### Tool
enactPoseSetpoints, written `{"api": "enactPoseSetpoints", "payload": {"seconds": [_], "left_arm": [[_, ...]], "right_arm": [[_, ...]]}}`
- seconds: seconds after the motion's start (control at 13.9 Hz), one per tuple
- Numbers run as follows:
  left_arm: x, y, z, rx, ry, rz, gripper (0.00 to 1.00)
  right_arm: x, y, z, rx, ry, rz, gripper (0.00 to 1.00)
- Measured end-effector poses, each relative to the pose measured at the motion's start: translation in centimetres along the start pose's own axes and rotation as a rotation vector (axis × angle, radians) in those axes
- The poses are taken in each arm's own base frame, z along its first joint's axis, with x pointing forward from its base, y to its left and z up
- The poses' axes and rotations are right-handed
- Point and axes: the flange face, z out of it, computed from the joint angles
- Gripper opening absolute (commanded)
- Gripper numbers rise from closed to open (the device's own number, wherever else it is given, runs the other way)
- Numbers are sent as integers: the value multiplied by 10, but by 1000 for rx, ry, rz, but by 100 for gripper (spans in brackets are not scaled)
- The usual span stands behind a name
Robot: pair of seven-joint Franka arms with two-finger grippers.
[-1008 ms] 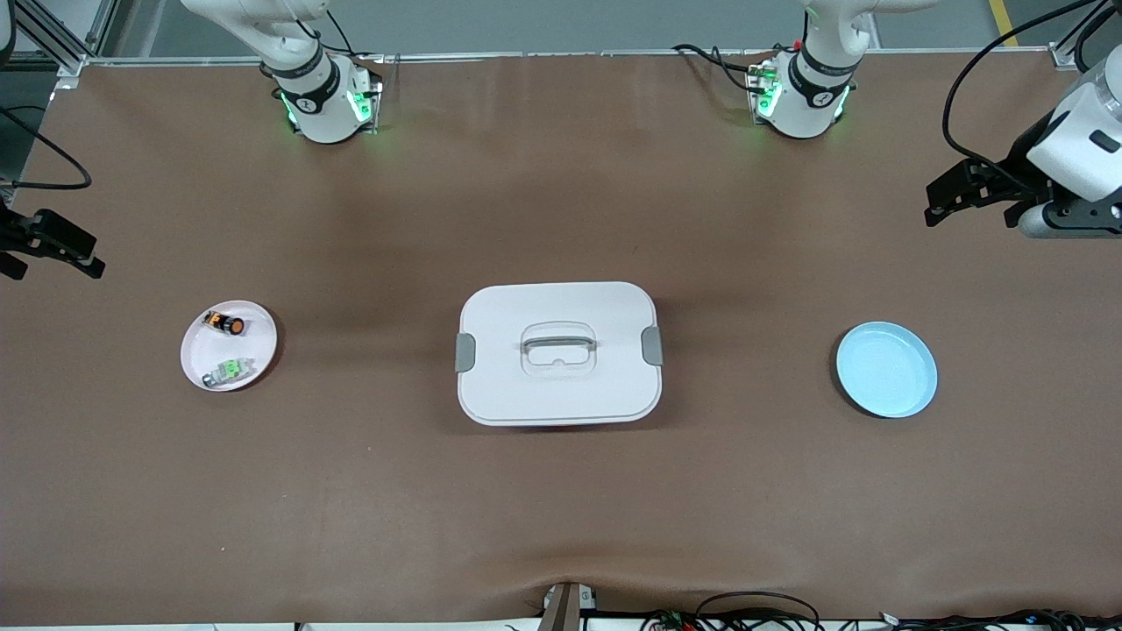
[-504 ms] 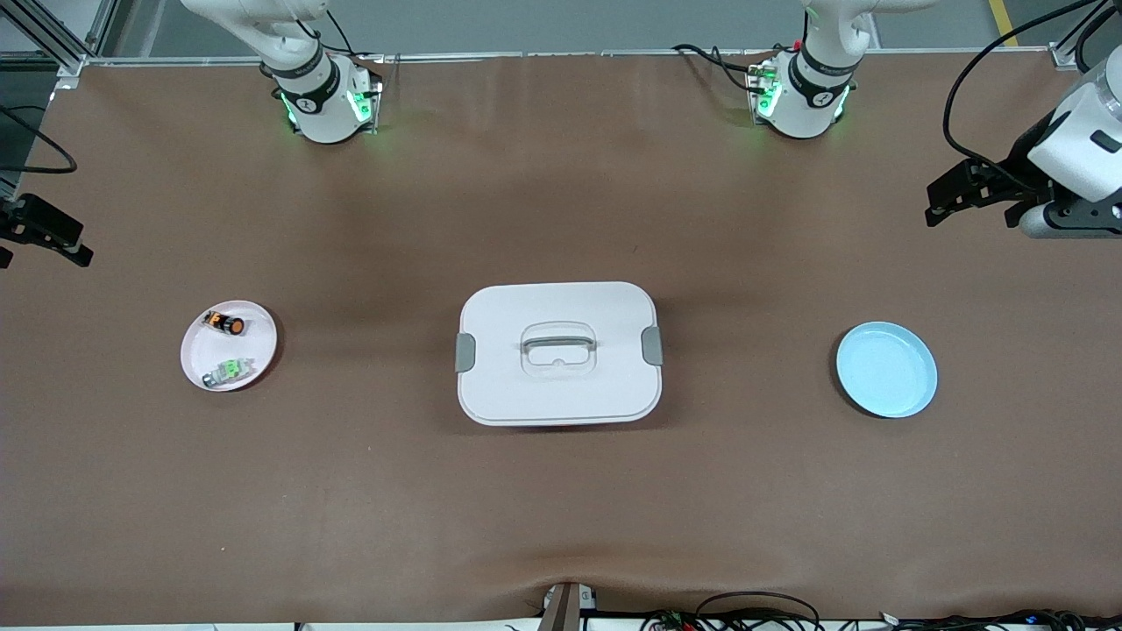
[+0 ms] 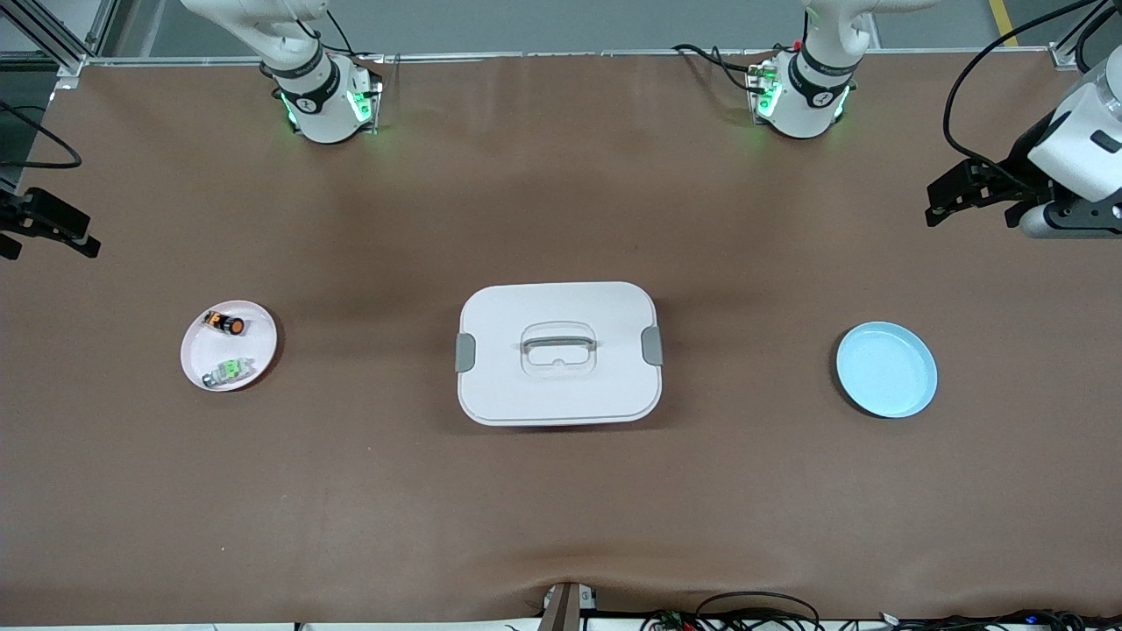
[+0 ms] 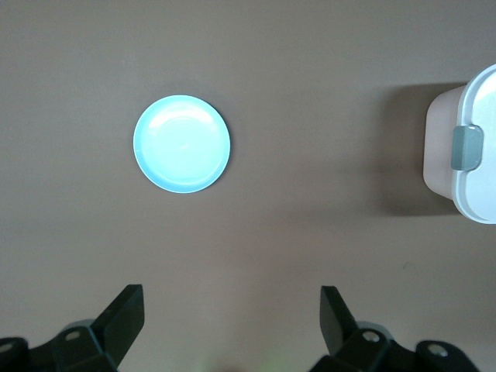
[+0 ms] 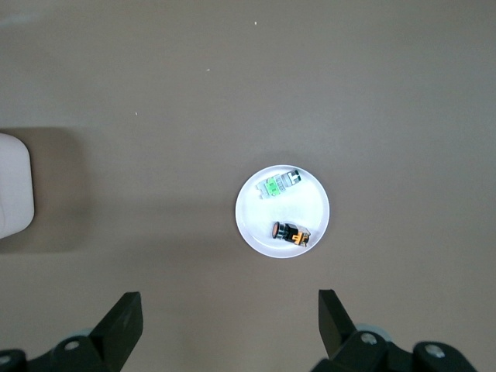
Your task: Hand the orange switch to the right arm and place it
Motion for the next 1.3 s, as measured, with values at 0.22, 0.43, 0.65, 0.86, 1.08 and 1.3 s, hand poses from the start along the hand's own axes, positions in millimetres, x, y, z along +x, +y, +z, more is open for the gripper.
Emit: {"api": "enactPoseSetpoints", "payload": {"seconds": [0.22, 0.43, 0.65, 0.86, 1.08, 1.3], "left_arm": [[-1, 0, -1, 1, -4, 0, 100], [-5, -1, -3, 1, -11, -1, 100], [-6, -1, -4, 3, -14, -1, 100], [-6, 3, -4, 44, -12, 26, 100], [-7, 10, -5, 55, -6, 40, 100], [-6, 7, -8, 54, 0, 34, 100]], "right_arm": [[0, 0, -1, 0, -1, 1, 100], [0, 1, -3, 0, 3, 1, 100], [0, 1, -5, -1, 8, 2, 100], [0, 2, -9, -2, 16, 4, 100], [0, 2, -10, -2, 18, 4, 100], [0, 2, -10, -2, 18, 4, 100]]}}
